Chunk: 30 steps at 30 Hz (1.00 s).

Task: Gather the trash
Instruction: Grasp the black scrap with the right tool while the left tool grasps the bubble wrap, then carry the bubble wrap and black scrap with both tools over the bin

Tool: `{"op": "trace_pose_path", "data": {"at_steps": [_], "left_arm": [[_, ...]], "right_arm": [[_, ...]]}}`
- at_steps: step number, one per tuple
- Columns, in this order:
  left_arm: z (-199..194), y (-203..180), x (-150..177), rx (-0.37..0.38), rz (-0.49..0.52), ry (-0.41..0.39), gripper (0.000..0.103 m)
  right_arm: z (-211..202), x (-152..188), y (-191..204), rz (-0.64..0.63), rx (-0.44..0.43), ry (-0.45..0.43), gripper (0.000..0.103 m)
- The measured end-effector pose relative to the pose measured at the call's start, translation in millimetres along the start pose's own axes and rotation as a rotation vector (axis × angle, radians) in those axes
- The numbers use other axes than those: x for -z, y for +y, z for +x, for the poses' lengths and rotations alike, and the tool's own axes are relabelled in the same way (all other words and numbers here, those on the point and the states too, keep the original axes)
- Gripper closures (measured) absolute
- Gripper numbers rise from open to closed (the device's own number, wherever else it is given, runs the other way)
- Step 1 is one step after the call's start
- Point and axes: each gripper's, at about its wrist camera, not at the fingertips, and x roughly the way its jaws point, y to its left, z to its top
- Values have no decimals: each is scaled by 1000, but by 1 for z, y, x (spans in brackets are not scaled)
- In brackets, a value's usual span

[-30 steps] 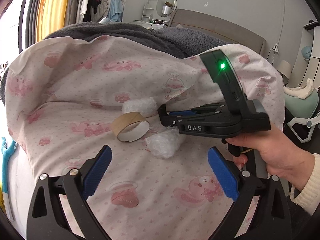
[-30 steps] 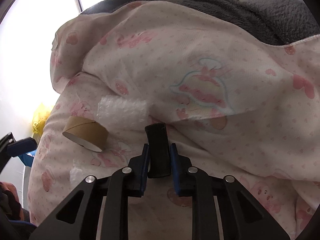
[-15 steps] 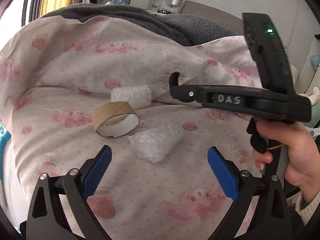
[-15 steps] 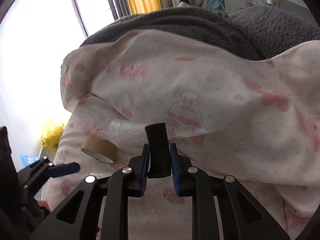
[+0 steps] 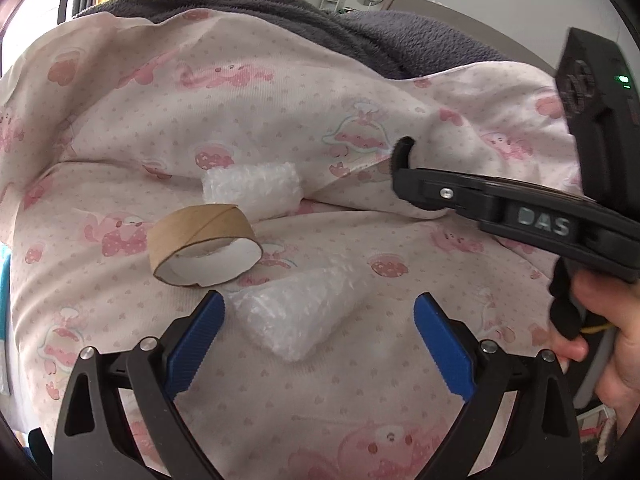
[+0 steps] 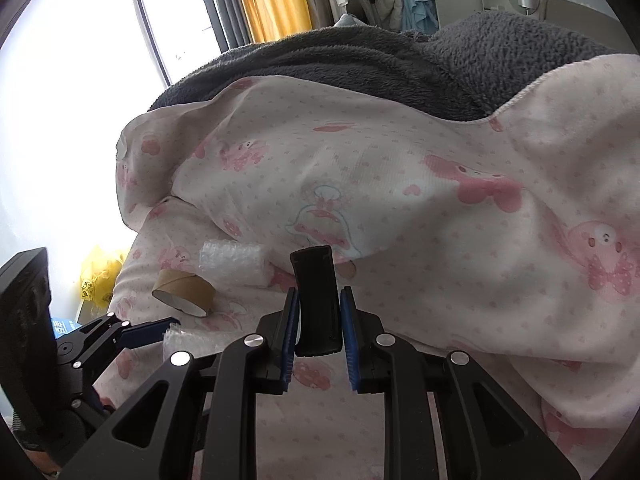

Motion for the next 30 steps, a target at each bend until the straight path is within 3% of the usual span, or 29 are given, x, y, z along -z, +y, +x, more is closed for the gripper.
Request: {"op": "trace_pose_path", "data": {"at_steps": [3,6,8,11,19,30], "left_arm": [[8,0,-3,-22,-16,12,11],[15,5,-7,-42,-37,20,19],[18,5,-10,-57,-44,22,29],[19,8,-11,-65,-57,18,35],[0,14,-8,-28,-43,8,37],[-65,30,11,-18,-9,-92,37]], "right_arm": [[-4,2,-2,4,-5,-5,82],[-7,2,-2,-3,-4,-7,82],[-8,3,-2,-10,-3,-6,82],[-10,4,-3,-14,-1,-4,82],[-16,1,7,-18,-11,-22,82],[-20,1,49,-36,-54,-42,82]]}}
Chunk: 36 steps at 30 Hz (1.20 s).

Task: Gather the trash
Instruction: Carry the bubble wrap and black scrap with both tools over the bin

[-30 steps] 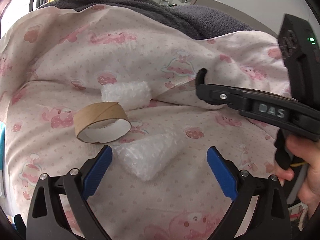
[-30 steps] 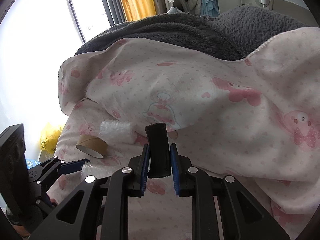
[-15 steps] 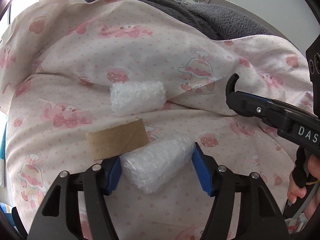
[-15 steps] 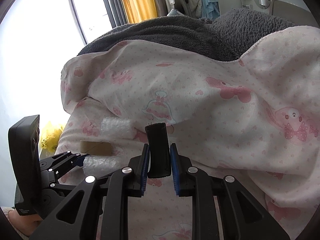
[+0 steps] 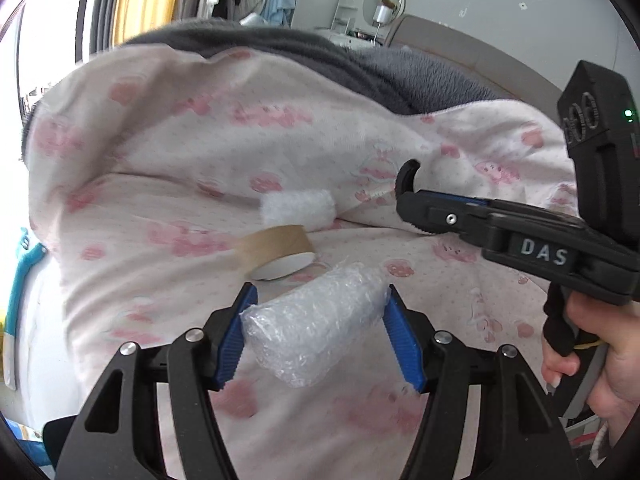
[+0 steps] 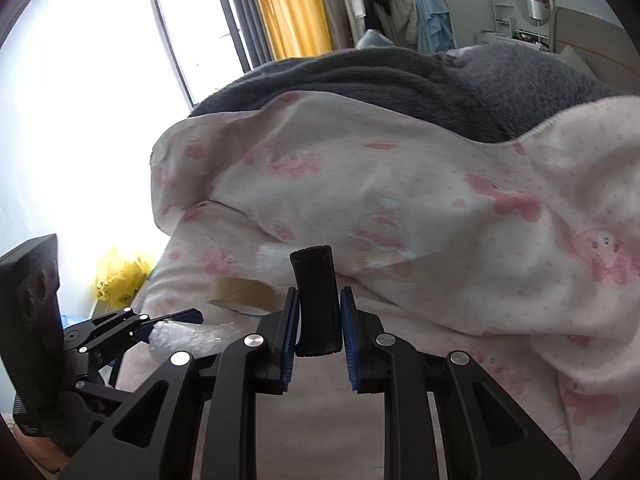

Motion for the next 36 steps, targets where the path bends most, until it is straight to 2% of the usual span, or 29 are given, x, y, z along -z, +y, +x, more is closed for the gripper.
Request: {"op": "trace_pose_path", "data": {"at_steps": [6,13,22,27,36], "left_arm": [[-36,21,5,-45,-8,-57,37],[-64,61,12,-119,-65,-66,37],[-80,97,26,-194,-129,-18,37],[-81,119,43,-242,-147,42,37],[-91,156,67,-279,-216,107,37]], "right_arm": [[5,0,35,-40,-30,-8,82],[12,3,73,-93,-70,3,82],[18,9,113,-143,-126,13,82],[15,13,135,-164,-161,14,82],[24,16,171,-207,-206,29,82]]}}
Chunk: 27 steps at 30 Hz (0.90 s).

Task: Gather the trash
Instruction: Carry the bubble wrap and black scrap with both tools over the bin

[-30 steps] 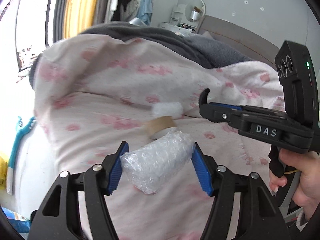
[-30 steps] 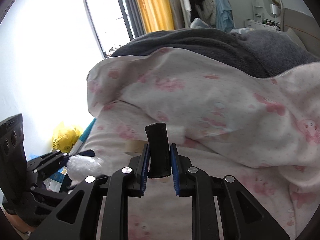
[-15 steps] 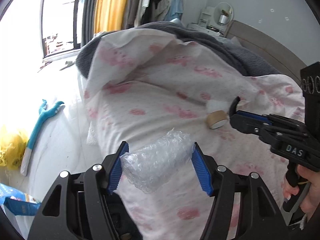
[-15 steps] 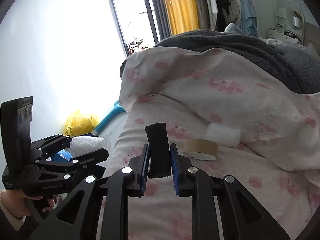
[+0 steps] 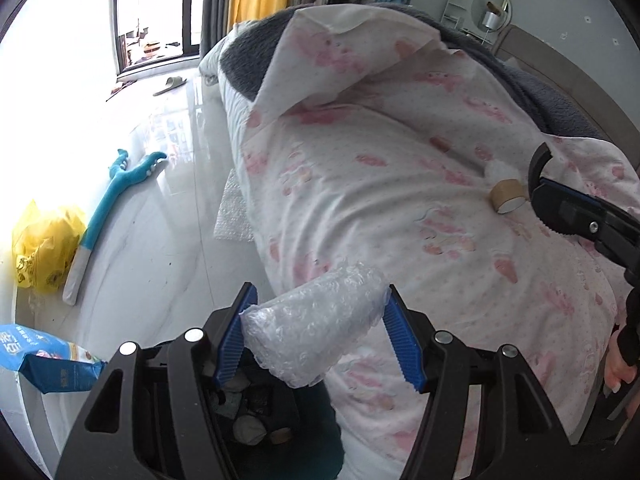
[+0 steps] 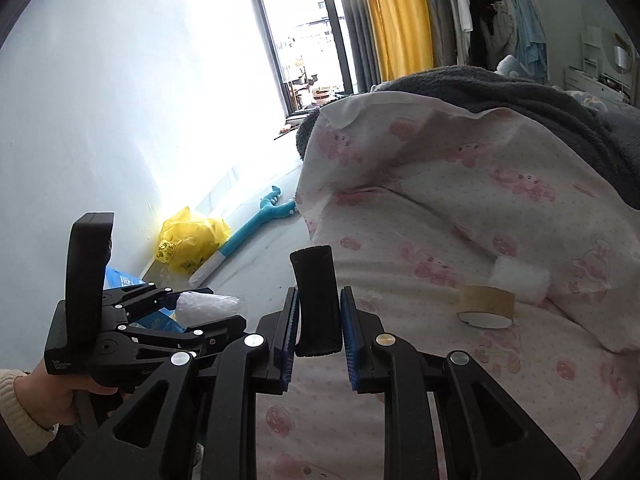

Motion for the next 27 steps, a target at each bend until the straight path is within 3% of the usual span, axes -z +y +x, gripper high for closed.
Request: {"op": "trace_pose_path", "data": {"at_steps": [13,22,27], "left_arm": [[12,57,21,-18,-104,133,36],[18,86,43,-24,-131,235,35],[17,101,50,-11,-151,270,28]], "right_arm": [[36,-8,53,-68,-71,39,82],[69,-4,101,-145,-139,114,82],[84,-2,121,-170,-158,150,82]]}}
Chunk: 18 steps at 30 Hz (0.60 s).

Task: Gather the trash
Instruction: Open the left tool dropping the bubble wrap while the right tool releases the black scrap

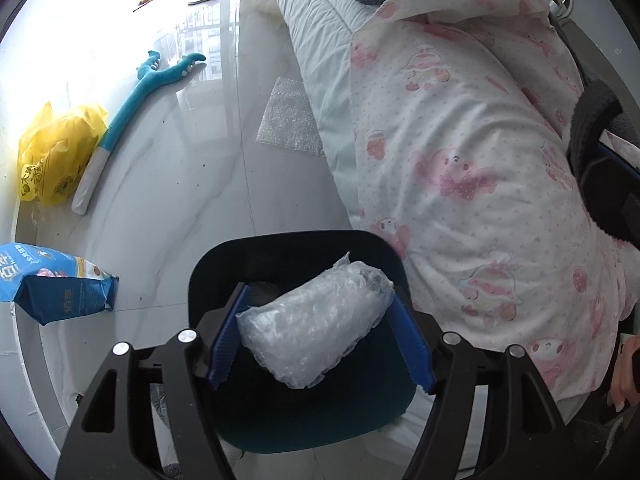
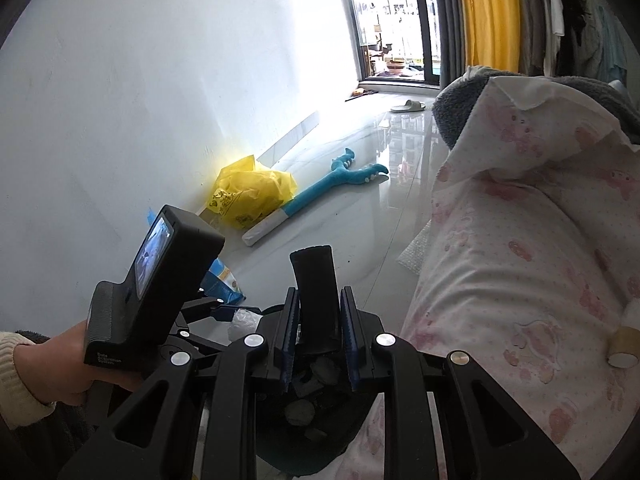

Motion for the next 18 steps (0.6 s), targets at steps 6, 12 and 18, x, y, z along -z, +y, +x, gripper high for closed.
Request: {"op": "trace_pose_path", "data": {"at_steps": [6,12,18], "left_arm": [[-5,23,4,-27,-15,-1,18],[-16,42,4,-41,-43,-27,14],[-32,56,1,-45,-65,-77,13]], "right_arm": [[20,-4,7,-7,-4,34,82],[41,-1,11,6,5,89,82],[68,6,17,12,11,173,82]]}}
